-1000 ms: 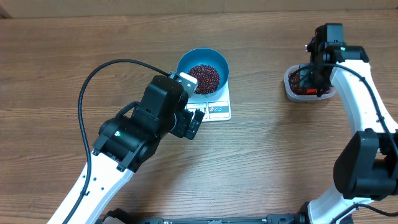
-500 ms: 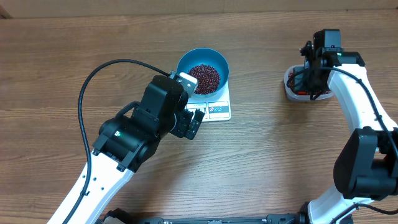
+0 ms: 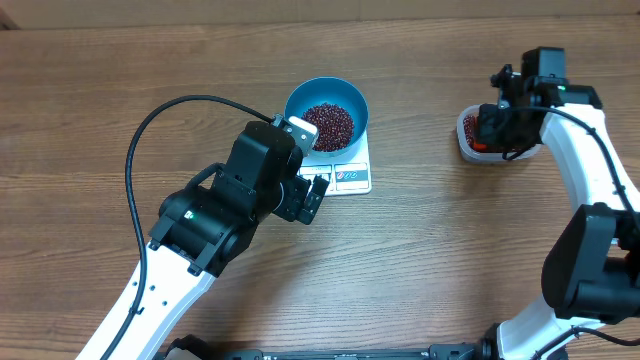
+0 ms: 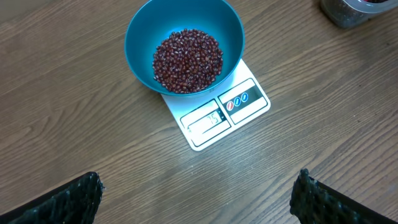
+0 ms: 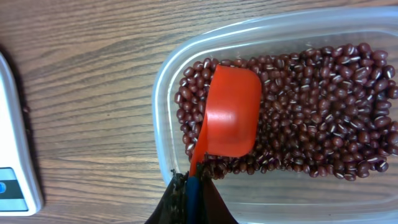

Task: Scoop item into bowl and weigh 150g on scale
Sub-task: 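Drag the scoop through the beans to fill it, right gripper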

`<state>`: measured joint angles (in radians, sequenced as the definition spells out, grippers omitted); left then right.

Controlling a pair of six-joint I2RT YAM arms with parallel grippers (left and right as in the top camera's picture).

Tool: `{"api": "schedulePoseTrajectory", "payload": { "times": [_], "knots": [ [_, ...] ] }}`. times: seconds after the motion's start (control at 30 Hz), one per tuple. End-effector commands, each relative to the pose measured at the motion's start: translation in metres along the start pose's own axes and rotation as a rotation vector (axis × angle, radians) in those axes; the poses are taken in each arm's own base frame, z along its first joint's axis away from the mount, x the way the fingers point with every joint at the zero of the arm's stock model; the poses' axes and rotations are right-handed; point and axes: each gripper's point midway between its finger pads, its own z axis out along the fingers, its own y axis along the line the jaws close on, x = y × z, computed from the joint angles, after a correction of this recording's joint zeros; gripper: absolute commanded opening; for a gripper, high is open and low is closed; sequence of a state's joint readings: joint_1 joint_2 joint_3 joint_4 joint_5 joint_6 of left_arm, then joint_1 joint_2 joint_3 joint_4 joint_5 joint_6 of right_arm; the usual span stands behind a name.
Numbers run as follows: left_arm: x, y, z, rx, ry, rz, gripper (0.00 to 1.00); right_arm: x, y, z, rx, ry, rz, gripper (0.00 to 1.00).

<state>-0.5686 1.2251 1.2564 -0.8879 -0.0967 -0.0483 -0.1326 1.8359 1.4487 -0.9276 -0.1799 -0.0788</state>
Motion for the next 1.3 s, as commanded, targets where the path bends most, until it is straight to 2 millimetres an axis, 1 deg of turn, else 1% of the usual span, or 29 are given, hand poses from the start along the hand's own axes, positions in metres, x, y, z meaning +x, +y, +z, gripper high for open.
{"api": "schedulePoseTrajectory", "payload": {
  "times": [0.0,0.17,0.3,0.43,0.53,0.73,0.97,1.13,1.27],
  "knots": [
    [-0.005,0.000,-0.002,0.009,-0.013,0.014,1.00,0.000,0.010,-0.002,-0.133,-0.007,0.033,0.04],
    [-0.005,0.000,-0.002,0.009,-0.013,0.014,1.00,0.001,0.003,-0.003,-0.245,-0.016,0.101,0.03],
    [-0.005,0.000,-0.002,0.009,-0.013,0.014,1.00,0.007,-0.006,0.001,-0.305,-0.002,0.158,0.03],
    [-0.005,0.000,-0.002,0.009,-0.013,0.014,1.00,0.012,-0.016,0.003,-0.315,0.010,0.196,0.03],
    [-0.005,0.000,-0.002,0.009,-0.013,0.014,1.00,0.013,-0.022,0.002,-0.314,0.007,0.212,0.04],
    [-0.005,0.000,-0.002,0.009,-0.013,0.014,1.00,0.007,-0.025,-0.004,-0.365,-0.026,0.232,0.04],
    [-0.005,0.000,-0.002,0.009,-0.013,0.014,1.00,0.008,-0.025,-0.009,-0.462,-0.044,0.273,0.04],
    [-0.005,0.000,-0.002,0.009,-0.013,0.014,1.00,0.011,-0.032,-0.016,-0.531,-0.062,0.326,0.04],
    [-0.005,0.000,-0.002,0.009,-0.013,0.014,1.00,0.009,-0.037,-0.025,-0.587,-0.089,0.353,0.04]
  ]
}}
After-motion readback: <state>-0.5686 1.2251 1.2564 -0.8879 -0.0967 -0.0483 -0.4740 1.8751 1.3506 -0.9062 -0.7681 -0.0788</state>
